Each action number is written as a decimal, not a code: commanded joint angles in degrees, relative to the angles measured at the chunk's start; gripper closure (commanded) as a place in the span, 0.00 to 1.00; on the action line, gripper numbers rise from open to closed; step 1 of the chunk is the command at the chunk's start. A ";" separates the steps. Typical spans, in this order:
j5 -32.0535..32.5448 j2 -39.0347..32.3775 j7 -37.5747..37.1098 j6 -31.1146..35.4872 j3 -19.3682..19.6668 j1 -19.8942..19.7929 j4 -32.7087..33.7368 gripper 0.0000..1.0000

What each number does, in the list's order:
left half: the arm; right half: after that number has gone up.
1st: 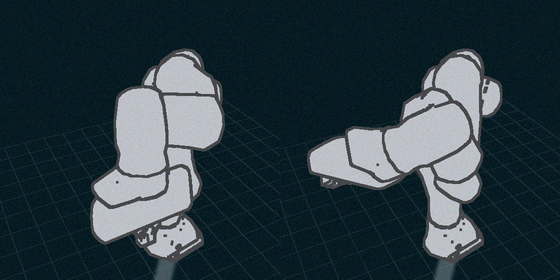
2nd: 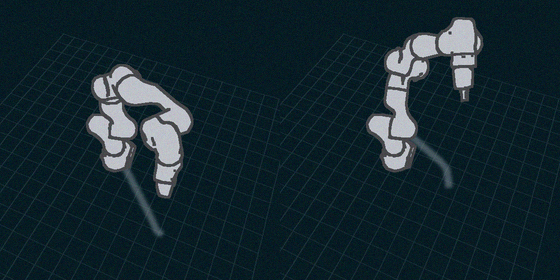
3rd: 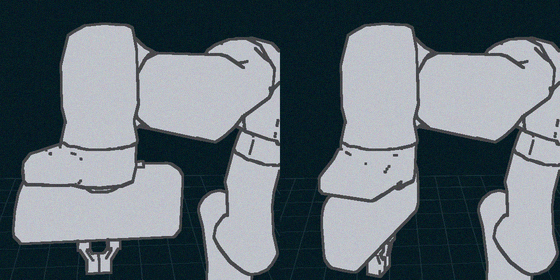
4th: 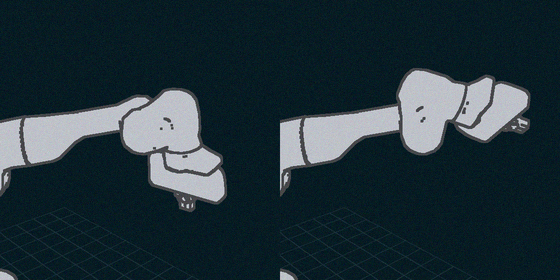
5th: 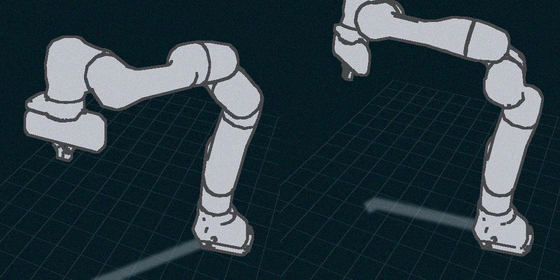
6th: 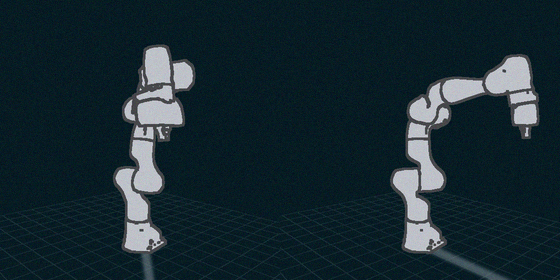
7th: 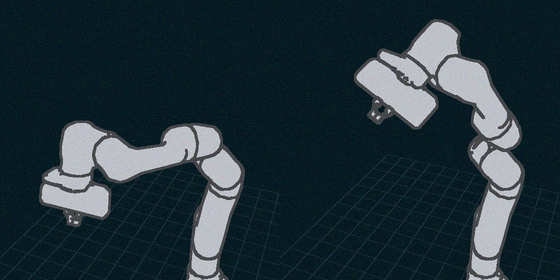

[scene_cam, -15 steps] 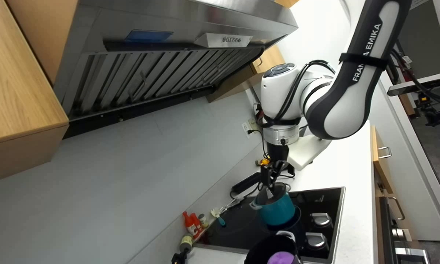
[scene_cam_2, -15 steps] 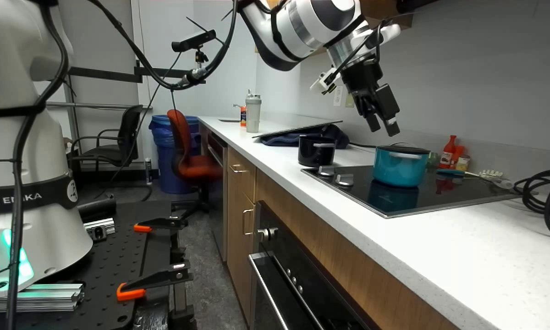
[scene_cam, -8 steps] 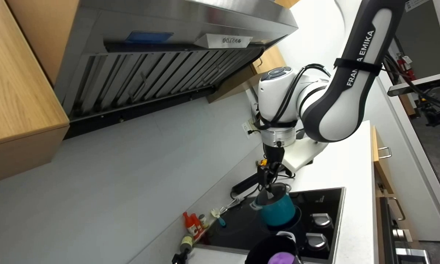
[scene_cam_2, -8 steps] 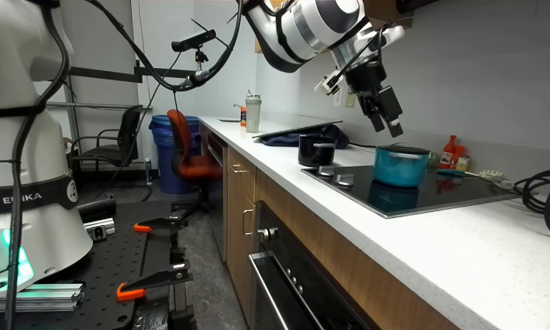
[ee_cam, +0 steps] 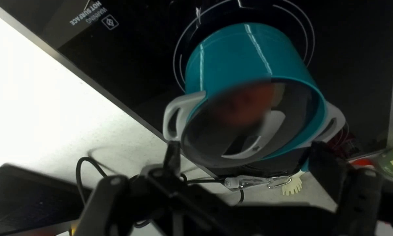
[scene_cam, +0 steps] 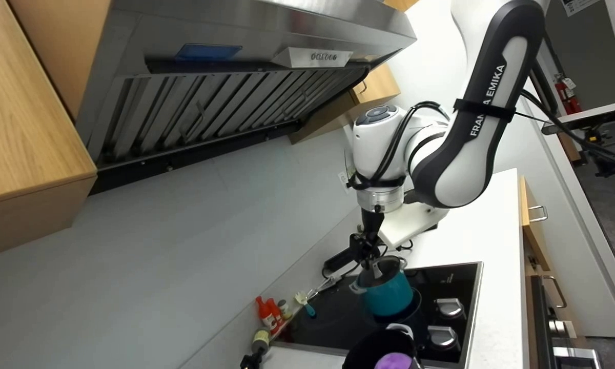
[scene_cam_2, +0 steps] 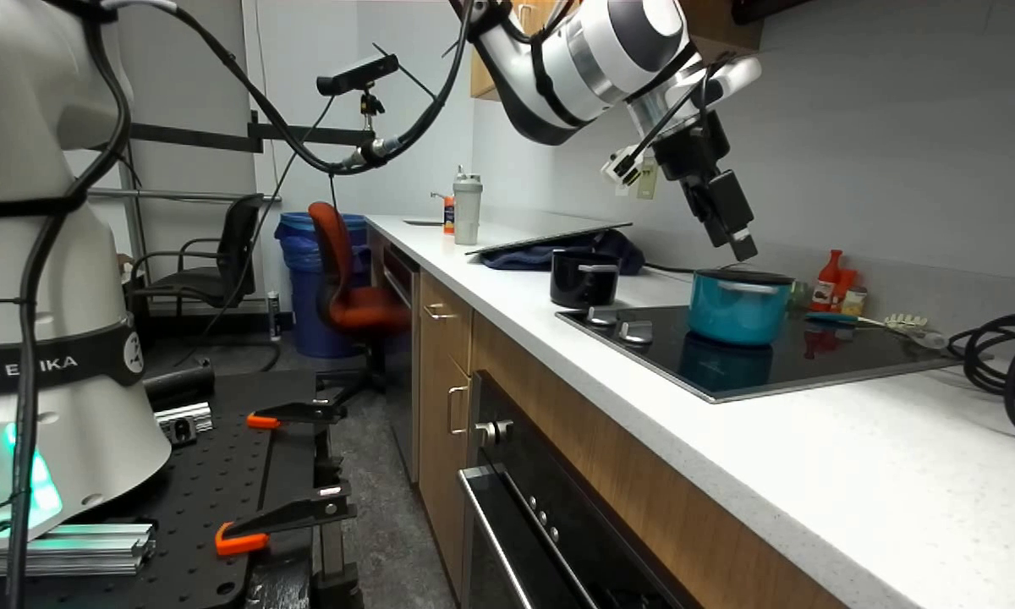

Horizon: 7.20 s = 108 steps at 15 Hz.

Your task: Move the black lid from the blue pot to the black pot

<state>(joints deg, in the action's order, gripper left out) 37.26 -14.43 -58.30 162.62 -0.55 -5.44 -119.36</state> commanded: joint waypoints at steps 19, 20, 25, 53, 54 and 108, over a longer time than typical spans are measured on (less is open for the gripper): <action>3.83 -7.99 -9.63 -8.11 4.38 5.89 10.62 0.18; 3.72 -8.18 -9.42 -8.76 4.29 5.90 10.91 0.26; 1.74 -8.37 -8.11 -11.06 7.53 8.93 12.30 0.64; -7.16 -3.22 5.04 -5.23 4.12 13.22 9.51 0.96; -8.34 -3.09 6.53 -4.92 3.72 13.46 9.25 0.96; -19.56 4.17 27.97 3.01 -4.86 13.76 -6.45 0.96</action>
<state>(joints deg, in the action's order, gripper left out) 18.17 -8.95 -31.56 163.53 -5.33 8.81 -126.96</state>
